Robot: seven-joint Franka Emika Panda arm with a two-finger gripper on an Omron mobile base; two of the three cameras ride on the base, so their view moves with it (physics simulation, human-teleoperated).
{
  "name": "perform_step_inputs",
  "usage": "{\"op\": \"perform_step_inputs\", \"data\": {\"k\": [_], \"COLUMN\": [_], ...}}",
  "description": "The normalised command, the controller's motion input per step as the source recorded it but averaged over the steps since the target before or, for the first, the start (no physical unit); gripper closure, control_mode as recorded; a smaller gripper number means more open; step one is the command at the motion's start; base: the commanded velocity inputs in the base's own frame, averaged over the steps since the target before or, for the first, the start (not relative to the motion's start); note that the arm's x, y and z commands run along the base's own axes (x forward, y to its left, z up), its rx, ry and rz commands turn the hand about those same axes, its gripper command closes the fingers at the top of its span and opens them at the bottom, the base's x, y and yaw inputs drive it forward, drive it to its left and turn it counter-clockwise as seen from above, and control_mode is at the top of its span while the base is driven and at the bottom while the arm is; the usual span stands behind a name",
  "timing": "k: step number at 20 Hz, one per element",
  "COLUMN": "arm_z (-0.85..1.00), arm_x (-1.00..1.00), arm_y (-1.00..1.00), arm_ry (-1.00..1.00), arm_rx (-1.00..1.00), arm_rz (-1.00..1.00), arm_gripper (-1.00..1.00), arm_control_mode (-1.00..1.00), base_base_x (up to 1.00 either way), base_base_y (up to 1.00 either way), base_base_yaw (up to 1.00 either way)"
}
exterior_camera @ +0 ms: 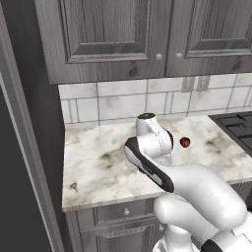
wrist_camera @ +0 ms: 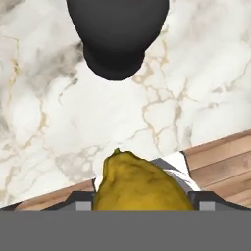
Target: Place the liquor on the top shelf of the fridge to keep it out of children's reach, and place the lemon and apple on lower shelves for easy access.
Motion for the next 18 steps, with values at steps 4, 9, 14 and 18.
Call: {"op": "perform_step_inputs", "data": {"k": [4, 9, 14, 18], "arm_z": [0.75, 0.29, 0.17, 0.18], "arm_x": [-0.31, -0.31, -0.33, -0.28], "arm_y": [-0.12, -0.38, -0.55, -0.34], "arm_ry": [-0.14, -0.16, -0.14, -0.24], "arm_rx": [0.0, 0.0, 0.01, 0.0], "arm_rz": [0.0, 0.0, 0.0, 0.0], "arm_gripper": [1.0, 1.0, 1.0, 1.0], "arm_control_mode": [-1.0, -1.0, -1.0, -1.0], "base_base_x": [0.0, 0.0, 0.0, 0.0], "base_base_y": [0.0, 0.0, 0.0, 0.0], "base_base_yaw": [0.0, 0.0, 0.0, 0.0]}}
